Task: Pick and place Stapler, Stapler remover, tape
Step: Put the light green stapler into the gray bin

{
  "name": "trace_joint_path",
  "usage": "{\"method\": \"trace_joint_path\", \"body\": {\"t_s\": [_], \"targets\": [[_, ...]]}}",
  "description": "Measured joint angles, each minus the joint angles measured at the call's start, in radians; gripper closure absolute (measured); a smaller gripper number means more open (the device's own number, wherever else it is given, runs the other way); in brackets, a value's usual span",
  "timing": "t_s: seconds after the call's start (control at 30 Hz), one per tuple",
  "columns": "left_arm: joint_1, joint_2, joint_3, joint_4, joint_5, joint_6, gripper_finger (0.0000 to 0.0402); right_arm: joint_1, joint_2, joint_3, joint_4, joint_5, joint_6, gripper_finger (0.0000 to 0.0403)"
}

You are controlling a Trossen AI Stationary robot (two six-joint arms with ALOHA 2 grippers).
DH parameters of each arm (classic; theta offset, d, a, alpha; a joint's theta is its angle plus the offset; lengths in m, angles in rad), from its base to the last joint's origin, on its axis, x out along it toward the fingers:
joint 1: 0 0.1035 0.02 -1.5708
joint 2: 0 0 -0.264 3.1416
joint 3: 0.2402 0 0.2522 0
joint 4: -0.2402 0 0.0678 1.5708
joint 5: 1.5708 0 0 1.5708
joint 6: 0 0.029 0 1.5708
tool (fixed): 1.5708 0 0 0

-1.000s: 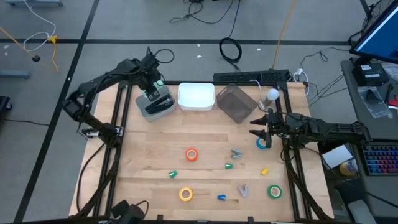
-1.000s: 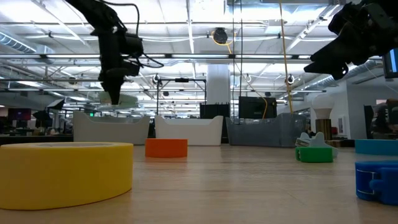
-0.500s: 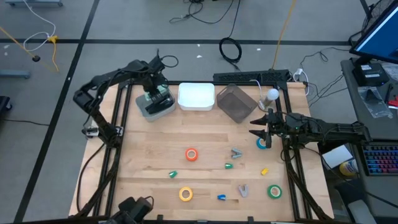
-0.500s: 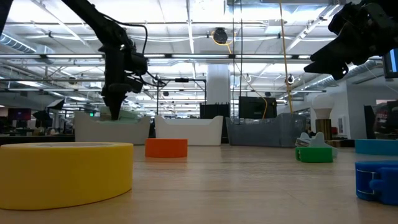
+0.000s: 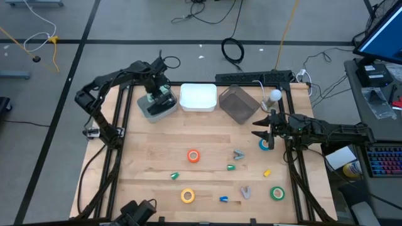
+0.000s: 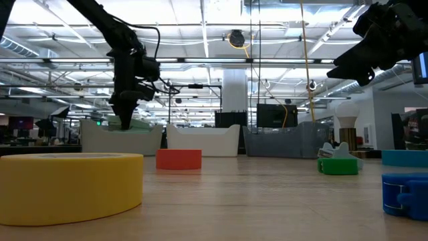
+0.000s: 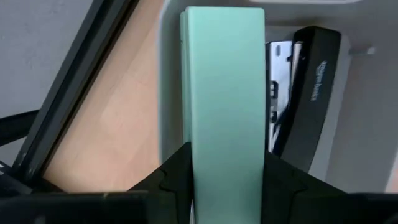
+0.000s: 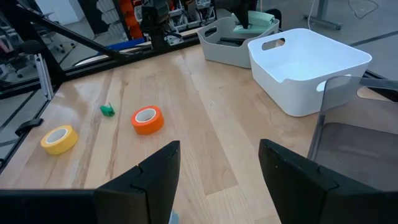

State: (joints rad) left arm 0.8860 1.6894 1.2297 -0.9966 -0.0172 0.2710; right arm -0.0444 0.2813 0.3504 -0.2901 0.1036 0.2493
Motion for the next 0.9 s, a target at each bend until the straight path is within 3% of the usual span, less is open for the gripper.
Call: {"method": "trace_joint_path", "body": {"t_s": [0.9], "targets": [[-0.061,-0.001,-0.071,0.021,-0.134,-0.098,0.0275,0.0,0.0,0.0,0.0,0.0,-0.003,0.0193]]}}
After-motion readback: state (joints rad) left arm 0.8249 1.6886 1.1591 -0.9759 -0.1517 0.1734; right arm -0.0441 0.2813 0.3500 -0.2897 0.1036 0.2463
